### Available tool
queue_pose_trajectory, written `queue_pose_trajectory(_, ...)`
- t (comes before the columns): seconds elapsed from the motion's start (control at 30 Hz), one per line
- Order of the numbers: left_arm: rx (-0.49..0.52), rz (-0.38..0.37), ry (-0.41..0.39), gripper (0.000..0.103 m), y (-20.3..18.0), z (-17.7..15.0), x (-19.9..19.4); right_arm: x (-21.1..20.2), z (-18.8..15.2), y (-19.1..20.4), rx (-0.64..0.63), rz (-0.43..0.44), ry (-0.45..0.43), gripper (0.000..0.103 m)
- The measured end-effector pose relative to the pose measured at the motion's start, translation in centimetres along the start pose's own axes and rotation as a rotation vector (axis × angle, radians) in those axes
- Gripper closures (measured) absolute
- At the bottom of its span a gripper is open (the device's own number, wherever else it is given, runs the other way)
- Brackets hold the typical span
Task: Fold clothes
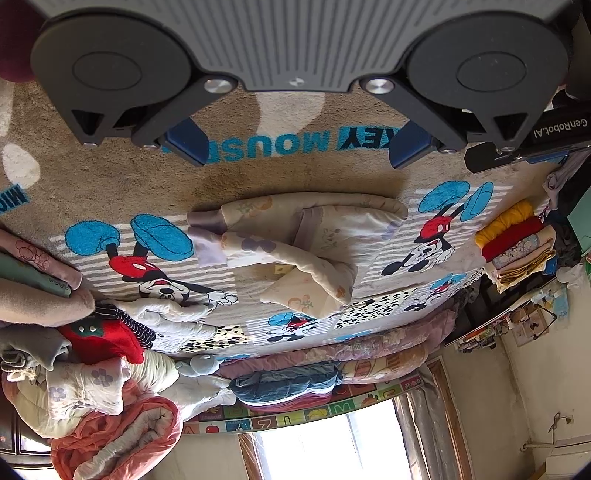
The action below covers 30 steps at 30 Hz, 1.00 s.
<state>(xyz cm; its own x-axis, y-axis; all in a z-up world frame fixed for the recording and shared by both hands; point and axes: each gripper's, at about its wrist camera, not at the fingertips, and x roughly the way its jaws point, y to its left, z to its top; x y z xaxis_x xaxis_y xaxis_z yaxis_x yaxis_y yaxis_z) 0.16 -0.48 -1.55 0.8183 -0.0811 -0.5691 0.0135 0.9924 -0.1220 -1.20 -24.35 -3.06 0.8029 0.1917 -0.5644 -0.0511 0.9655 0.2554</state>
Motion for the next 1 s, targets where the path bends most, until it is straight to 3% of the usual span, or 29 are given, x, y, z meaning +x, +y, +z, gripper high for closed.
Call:
queue_pose_trajectory(0.23, -0.005, 0.002, 0.001, 0.000, 0.3, 0.6, 0.8, 0.6, 0.0, -0.4, -0.005, 0.022, -0.029, 0.000)
queue_pose_trajectory(0.57, -0.029, -0.072, 0.019, 0.000, 0.4, 2.5, 3.7, 2.6, 0.9, -1.6, -0.010, 0.059, -0.081, 0.000)
queue_pose_trajectory(0.73, 0.050, -0.084, -0.062, 0.000, -0.3, 2.7, 5.5, 4.8, 1.4, -2.9, -0.015, 0.084, -0.090, 0.000)
queue_pose_trajectory(1.0, 0.183, -0.075, -0.049, 0.000, -0.8, 3.0, 9.7, 9.9, 2.4, -5.8, -0.005, 0.064, -0.058, 0.000)
